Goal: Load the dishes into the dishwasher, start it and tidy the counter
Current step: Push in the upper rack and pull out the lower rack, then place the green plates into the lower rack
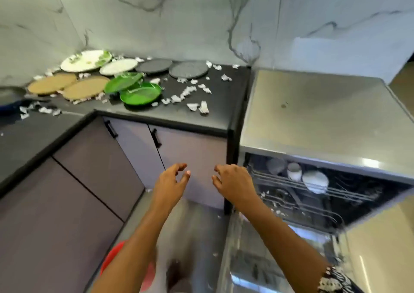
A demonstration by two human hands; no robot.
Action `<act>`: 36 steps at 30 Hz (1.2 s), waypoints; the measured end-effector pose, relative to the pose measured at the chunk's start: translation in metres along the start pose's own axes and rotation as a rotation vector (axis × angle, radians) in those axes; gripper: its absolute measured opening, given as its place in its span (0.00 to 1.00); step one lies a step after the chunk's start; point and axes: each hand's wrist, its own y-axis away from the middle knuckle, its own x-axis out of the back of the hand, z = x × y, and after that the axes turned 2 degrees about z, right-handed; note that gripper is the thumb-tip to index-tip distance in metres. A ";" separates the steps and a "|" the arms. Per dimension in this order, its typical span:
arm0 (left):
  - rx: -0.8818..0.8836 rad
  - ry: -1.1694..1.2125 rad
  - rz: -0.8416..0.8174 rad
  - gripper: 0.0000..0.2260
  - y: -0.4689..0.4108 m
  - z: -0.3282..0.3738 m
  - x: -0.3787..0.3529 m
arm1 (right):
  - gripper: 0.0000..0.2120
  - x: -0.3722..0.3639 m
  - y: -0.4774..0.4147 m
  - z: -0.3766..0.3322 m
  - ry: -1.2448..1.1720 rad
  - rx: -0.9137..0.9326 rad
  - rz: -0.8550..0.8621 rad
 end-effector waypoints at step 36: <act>0.595 0.738 0.491 0.22 -0.439 -0.157 0.097 | 0.18 -0.075 -0.504 -0.086 -0.808 -0.268 -0.060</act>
